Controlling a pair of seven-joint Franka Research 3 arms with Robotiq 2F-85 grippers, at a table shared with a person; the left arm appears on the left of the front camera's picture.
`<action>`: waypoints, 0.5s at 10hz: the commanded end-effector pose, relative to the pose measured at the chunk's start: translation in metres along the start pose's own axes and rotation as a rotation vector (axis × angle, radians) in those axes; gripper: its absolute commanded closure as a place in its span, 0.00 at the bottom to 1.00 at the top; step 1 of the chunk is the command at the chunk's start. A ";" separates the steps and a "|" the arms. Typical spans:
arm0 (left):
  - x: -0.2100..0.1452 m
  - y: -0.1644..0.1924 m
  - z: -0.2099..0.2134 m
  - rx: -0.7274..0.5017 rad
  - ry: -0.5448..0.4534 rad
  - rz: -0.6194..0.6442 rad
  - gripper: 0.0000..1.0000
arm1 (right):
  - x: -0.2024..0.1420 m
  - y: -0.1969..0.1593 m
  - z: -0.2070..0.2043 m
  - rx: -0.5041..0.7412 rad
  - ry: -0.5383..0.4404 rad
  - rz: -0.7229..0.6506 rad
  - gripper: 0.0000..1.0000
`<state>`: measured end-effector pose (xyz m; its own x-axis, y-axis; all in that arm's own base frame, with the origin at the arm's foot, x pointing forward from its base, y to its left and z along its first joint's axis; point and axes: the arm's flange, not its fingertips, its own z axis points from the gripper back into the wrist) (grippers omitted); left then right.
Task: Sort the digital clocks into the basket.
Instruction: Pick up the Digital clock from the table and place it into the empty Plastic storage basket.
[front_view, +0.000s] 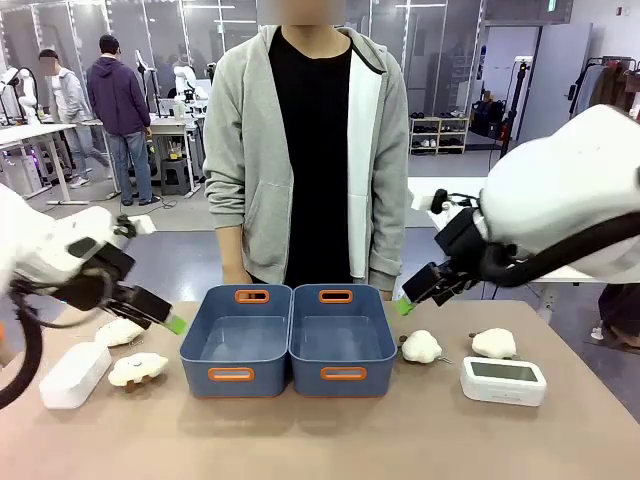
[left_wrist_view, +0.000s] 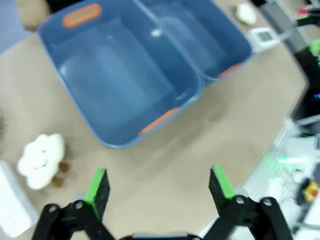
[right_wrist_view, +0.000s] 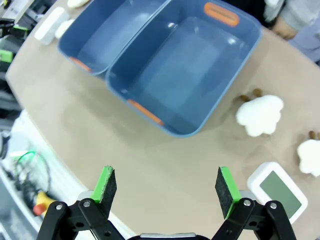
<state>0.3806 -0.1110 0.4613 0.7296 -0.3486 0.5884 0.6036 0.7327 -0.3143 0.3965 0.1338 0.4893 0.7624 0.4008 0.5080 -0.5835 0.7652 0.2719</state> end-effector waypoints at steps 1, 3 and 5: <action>-0.016 0.032 0.036 -0.300 -0.018 0.093 0.00 | -0.020 -0.029 0.029 0.234 -0.002 -0.071 0.00; -0.059 0.061 0.099 -0.495 -0.158 0.240 0.00 | -0.068 -0.077 0.077 0.502 -0.114 -0.249 0.00; -0.118 0.093 0.140 -0.521 -0.312 0.398 0.00 | -0.118 -0.135 0.100 0.578 -0.298 -0.428 0.00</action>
<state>0.3300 0.0605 0.4906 0.8253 0.0319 0.5638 0.5168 0.3597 -0.7768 0.3503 -0.0376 0.4973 0.8821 0.0519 0.4682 -0.4444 0.4213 0.7906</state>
